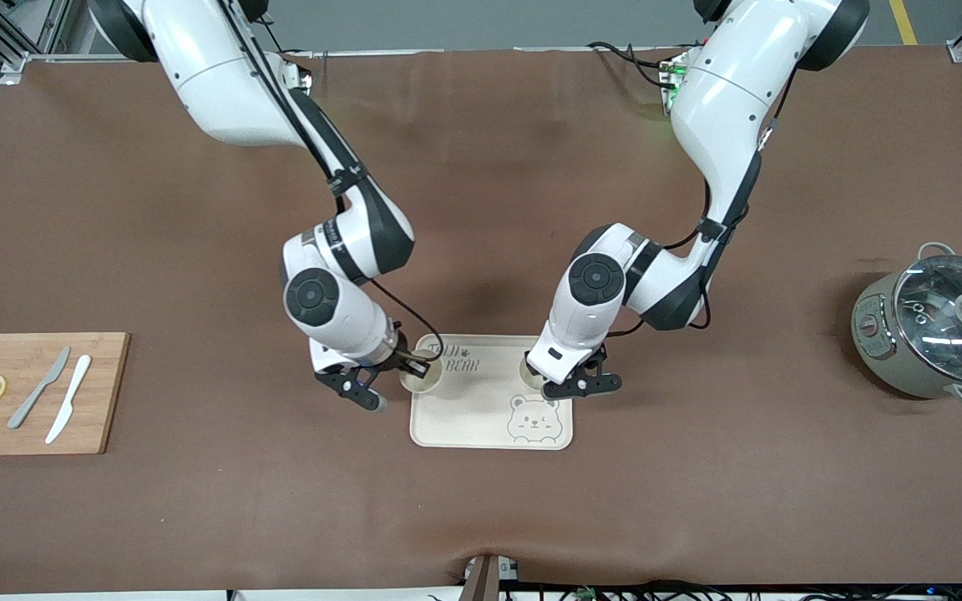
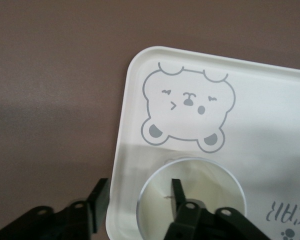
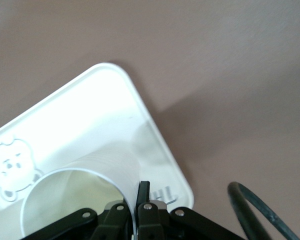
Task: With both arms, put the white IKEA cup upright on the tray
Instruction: 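Lower the left cup onto the tray while the right gripper brings its cup, then open the left gripper and withdraw it while the right gripper lowers its cup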
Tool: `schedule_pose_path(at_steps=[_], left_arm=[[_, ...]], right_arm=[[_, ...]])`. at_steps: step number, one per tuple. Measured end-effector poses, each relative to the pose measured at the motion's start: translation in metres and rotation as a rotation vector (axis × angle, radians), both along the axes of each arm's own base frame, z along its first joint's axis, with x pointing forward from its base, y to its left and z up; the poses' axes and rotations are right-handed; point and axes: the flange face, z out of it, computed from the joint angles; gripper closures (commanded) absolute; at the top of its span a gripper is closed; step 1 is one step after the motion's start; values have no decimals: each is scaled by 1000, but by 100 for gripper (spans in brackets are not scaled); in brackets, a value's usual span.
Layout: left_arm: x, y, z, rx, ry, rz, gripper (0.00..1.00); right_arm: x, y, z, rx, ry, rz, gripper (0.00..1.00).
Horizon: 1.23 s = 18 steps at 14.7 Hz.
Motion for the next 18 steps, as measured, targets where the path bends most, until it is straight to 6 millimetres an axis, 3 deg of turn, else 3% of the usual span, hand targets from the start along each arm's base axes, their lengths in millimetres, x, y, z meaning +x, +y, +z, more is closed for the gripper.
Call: schedule_pose_path(at_steps=[4,8,13,18], left_arm=[[4,-1,8,-2,-10,7,0],[12,14,23,30,7,29,0],[29,55,62,76,26,2,0],[49,115,107,117,41,-59,0]], right_arm=[[-3,31,-7,15,-8,-37,100],[-1,36,-26,21,-25,-44,100],[0,36,-38,18,-28,-46,100],[-5,43,-51,14,-34,-38,100]])
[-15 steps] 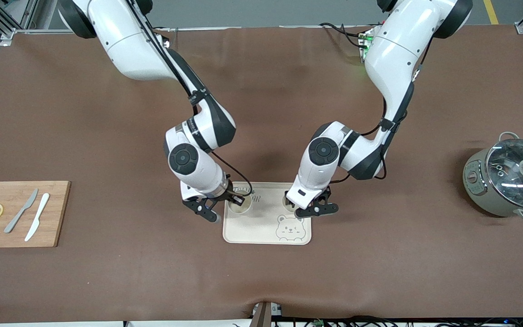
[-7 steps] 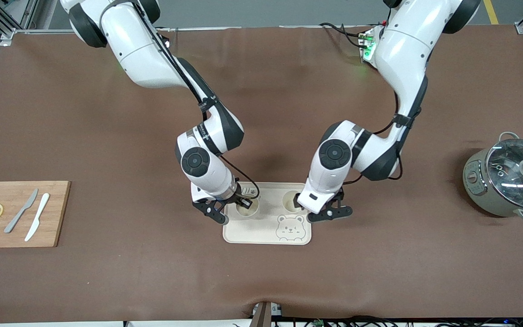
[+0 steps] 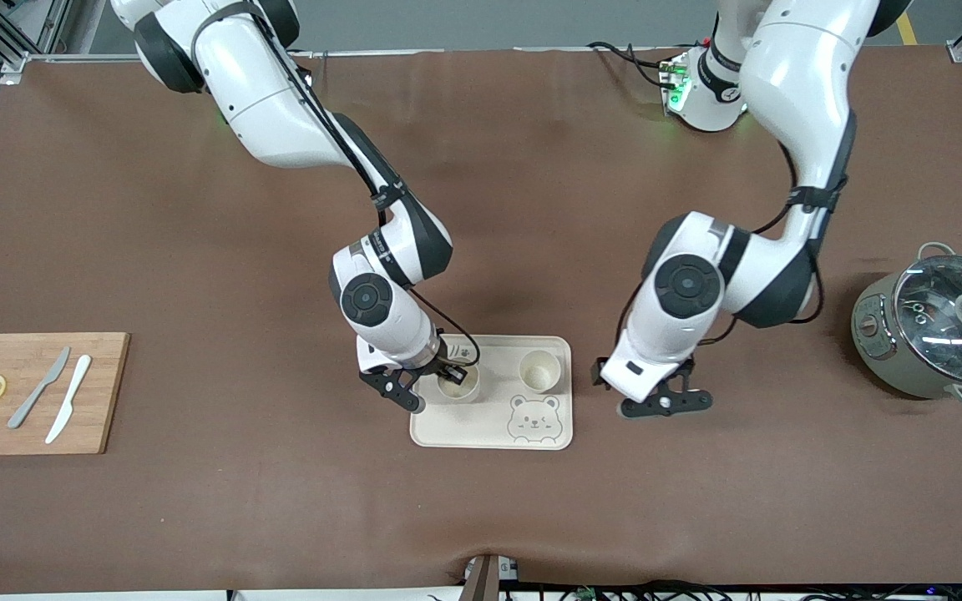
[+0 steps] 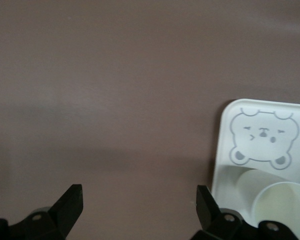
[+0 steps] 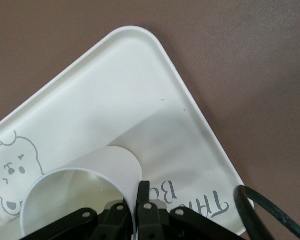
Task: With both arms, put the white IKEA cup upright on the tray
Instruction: 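Open the left gripper and withdraw it while the right gripper lowers its cup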
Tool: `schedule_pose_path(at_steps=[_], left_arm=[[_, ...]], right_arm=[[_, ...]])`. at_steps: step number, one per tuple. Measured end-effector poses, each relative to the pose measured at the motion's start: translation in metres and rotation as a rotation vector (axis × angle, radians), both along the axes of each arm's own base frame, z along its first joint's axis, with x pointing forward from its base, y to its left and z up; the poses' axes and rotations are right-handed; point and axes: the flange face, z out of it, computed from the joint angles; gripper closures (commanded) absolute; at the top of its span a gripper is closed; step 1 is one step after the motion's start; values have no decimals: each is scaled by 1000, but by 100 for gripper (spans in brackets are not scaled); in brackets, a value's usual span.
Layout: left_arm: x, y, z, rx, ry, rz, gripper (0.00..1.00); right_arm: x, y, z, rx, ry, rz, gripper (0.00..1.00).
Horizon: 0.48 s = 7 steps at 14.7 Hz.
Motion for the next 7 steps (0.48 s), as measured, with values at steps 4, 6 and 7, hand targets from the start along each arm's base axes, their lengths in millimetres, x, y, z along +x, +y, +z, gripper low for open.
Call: schedule_pose_path(at_steps=[4,6,7], left_arm=[[16,64,32,-1,24,-55,0],[21,98,48,-14,35,-71,0],[24,115,54,-23,41,-76,0]], right_arm=[[0,0,-2,-3,-3,1,100],[0,0,-3,-3,-3,0,76],[0,0,-3,-4,-3,0,44]])
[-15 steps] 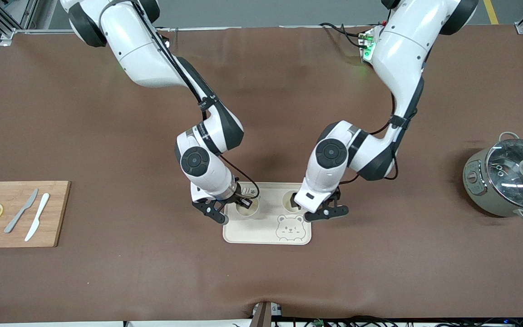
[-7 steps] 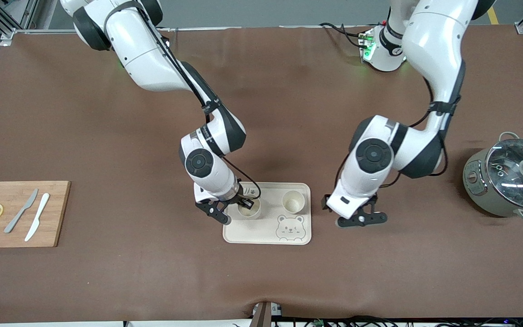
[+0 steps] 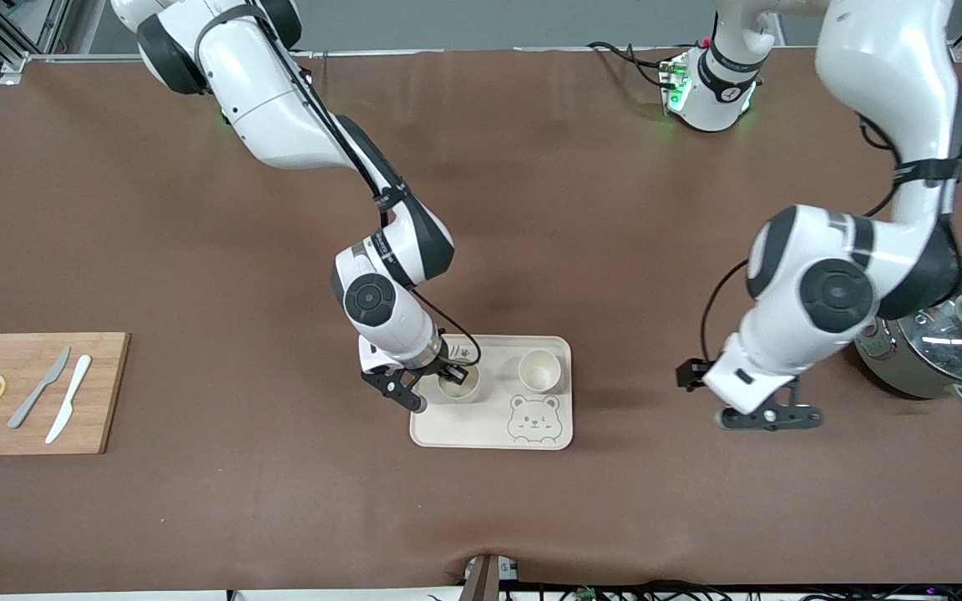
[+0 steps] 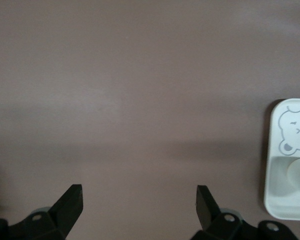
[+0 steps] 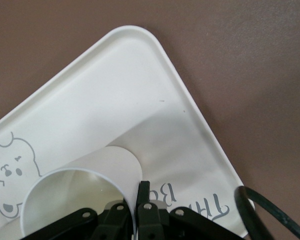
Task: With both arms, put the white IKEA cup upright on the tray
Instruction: 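Open the left gripper and withdraw it while the right gripper lowers its cup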
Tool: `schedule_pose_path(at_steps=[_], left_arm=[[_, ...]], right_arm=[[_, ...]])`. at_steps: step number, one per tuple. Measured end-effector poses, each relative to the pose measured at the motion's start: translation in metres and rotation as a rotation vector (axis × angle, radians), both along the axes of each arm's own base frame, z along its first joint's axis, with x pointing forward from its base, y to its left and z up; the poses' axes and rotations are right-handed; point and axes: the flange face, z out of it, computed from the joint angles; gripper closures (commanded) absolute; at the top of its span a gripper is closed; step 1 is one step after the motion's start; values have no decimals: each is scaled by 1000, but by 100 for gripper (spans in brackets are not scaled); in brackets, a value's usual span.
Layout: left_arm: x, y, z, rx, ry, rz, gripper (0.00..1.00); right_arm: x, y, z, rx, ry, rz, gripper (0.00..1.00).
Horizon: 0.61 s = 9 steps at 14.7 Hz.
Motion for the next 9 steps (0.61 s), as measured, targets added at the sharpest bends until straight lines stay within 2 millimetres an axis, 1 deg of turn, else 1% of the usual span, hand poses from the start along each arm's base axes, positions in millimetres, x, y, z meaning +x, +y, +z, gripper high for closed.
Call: schedule_pose_path(at_steps=[1,2,4,7,8,9], left_arm=[[2,17,5,-7,1,-1,0],[5,33,10,-8,0,1,0],[9,67,17,-6,-6,9,0],[9,120,30,2,7,-3,0],[9,134,35,3,5,-1,0],[8,143,41,3,-3,5,0]], right_arm=[[0,0,0,0,-1,0,11],[1,-1,0,0,-3,-1,0],[2,-2,0,-1,-6,-3,0],[2,-3,0,-9,-12,2,0],[2,-3,1,-13,-14,5,0],[2,-3,1,-14,-16,7,0]])
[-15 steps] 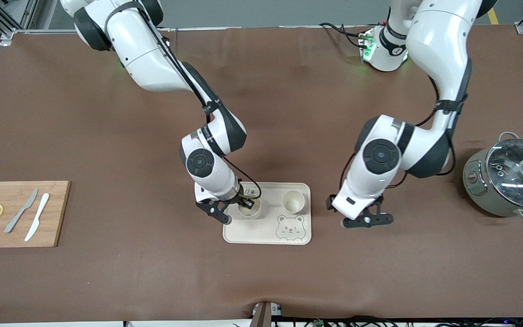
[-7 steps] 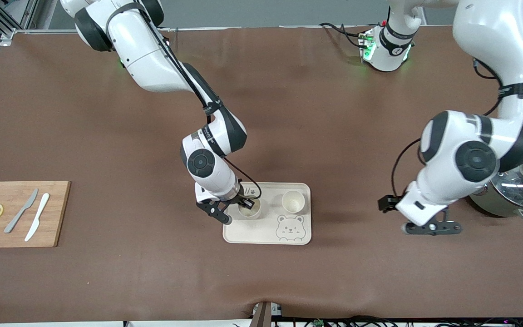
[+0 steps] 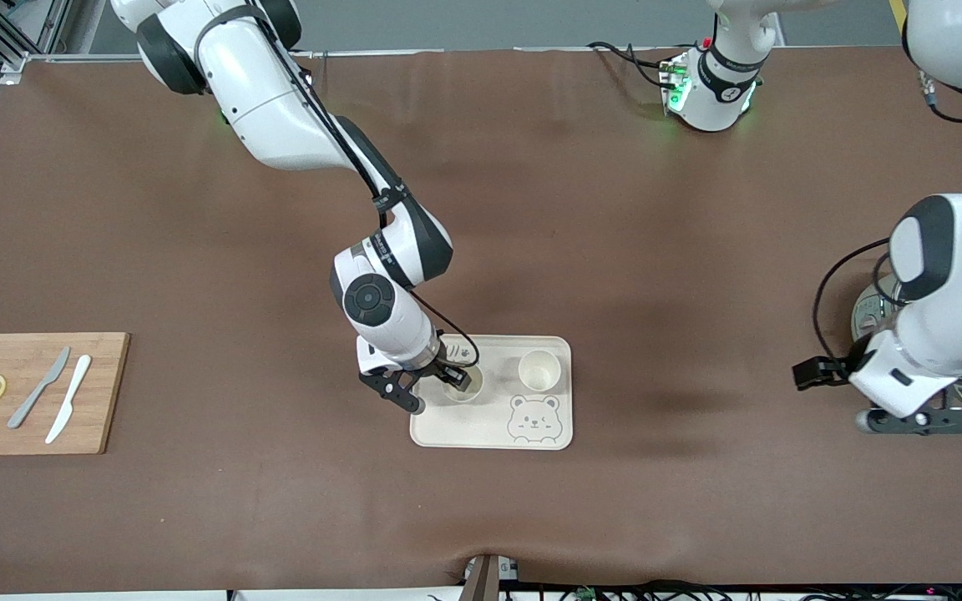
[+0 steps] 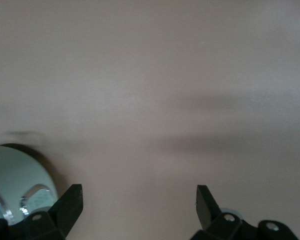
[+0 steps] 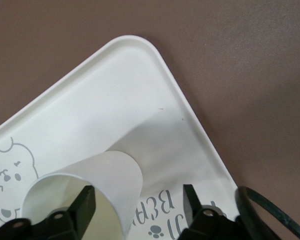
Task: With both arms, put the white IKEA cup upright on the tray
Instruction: 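Open the left gripper and withdraw it while the right gripper lowers its cup, then open the right gripper and lift it away from the tray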
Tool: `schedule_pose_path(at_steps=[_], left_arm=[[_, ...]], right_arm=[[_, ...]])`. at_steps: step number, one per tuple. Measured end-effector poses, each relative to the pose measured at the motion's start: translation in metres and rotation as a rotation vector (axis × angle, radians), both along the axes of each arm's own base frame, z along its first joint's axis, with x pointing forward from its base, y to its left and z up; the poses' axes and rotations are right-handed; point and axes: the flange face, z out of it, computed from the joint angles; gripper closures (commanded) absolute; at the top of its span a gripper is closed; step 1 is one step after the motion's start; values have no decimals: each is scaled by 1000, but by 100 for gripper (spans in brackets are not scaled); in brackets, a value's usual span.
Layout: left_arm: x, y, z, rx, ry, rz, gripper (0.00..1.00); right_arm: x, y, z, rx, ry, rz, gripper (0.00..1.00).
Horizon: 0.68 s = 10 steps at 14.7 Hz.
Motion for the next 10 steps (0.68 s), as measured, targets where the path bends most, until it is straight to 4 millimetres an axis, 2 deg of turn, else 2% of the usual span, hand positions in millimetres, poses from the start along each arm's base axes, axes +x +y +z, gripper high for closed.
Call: schedule_pose_path(at_steps=[3,6,8,10], left_arm=[[-9,4,24,6,1,7,0],[-21,5,50,14,17,9,0],[-31,7,65,22,35,-17,0],[-40,11,85,29,33,-42,0]], right_arm=[[1,1,3,-6,-12,8,0],[4,4,20,-4,-12,15,0],[2,5,46,-17,25,28,0],[-5,3,98,-31,70,46,0]])
